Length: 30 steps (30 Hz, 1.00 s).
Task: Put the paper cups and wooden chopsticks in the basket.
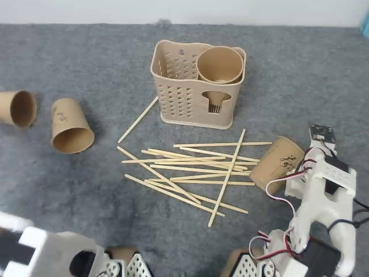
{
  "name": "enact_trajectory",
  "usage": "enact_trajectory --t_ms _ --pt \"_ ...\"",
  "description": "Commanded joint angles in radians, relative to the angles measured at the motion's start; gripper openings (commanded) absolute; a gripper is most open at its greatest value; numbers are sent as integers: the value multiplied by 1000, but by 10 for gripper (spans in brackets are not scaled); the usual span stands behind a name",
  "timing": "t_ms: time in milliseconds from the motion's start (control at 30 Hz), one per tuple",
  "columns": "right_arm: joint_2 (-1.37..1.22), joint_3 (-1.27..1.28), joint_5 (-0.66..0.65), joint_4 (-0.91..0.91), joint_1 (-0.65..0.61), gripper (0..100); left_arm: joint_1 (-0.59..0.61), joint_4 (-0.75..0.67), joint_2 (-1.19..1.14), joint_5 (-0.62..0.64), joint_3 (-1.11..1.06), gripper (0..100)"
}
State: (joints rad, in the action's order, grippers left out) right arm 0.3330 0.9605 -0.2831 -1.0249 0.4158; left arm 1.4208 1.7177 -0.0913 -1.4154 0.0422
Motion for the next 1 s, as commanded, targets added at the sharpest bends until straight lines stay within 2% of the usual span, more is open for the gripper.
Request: enact_trajectory --t_ms 0,267,467,733,967 --pt "18 -5 -14 13 1 139 8 37 68 -15 38 87" --pt "18 -3 -14 15 1 139 -81 37 130 -6 30 85" --pt "18 -3 -14 16 1 139 -143 37 364 135 4 85" --pt "18 -3 -14 16 1 139 -176 29 692 132 -380 85" --pt "18 -3 -14 15 1 139 -167 -181 905 140 -736 84"
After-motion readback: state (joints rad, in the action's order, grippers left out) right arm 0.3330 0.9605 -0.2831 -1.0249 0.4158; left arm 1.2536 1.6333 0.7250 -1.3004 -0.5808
